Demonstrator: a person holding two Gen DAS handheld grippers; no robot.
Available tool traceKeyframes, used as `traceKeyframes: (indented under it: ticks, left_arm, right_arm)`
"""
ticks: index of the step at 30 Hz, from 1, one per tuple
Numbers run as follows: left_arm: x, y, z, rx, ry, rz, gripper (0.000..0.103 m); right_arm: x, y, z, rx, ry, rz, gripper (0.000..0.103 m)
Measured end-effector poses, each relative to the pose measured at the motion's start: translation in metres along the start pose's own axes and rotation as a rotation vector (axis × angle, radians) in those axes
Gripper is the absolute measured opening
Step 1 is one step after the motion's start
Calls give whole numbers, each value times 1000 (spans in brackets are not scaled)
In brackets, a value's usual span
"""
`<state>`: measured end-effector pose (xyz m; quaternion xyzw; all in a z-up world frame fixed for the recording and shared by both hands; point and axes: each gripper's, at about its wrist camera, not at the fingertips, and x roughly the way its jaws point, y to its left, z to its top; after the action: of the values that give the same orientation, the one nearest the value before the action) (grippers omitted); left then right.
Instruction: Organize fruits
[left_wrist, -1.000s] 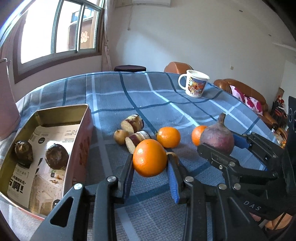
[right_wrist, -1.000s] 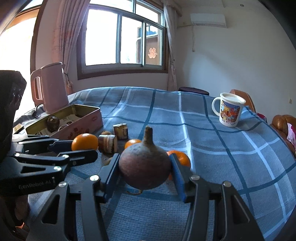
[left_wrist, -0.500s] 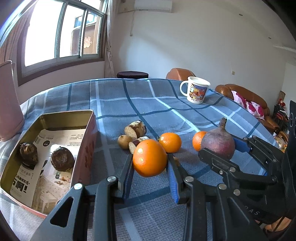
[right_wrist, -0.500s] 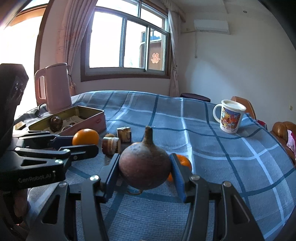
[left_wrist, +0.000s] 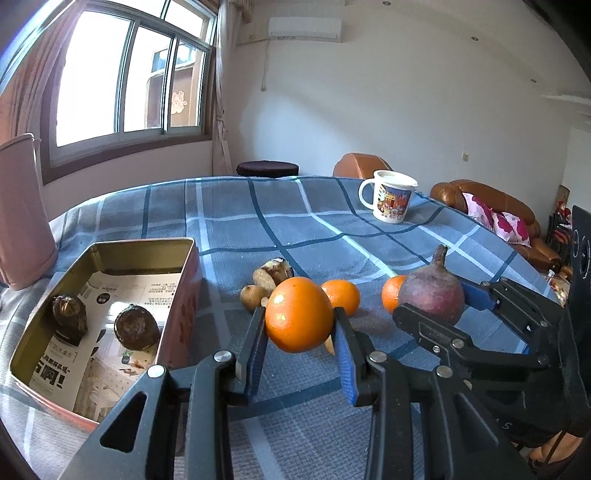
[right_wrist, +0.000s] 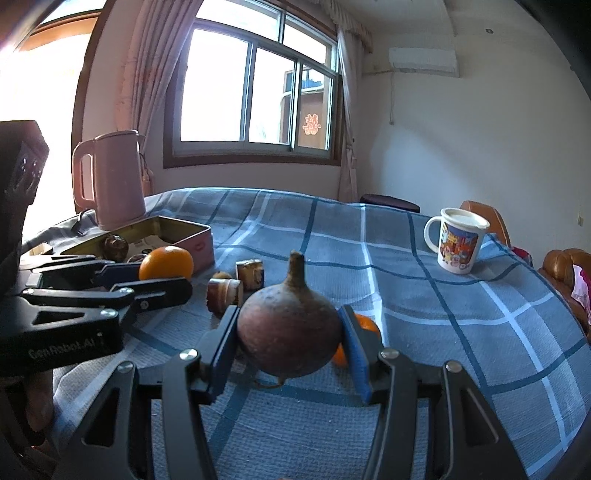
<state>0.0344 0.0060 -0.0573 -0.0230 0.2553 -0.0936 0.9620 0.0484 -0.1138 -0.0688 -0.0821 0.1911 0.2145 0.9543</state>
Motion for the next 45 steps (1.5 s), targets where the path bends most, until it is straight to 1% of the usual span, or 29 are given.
traceKeyframes:
  ticks: [27,45]
  left_arm:
    - [-21,-7,-4,34,-114,21,36]
    - [-30,-11,-7,53,-167,33,36]
  right_arm:
    - [-10,4,-2,-23,-64,1,55]
    - [-15,5,-2,-33,-98,11,55]
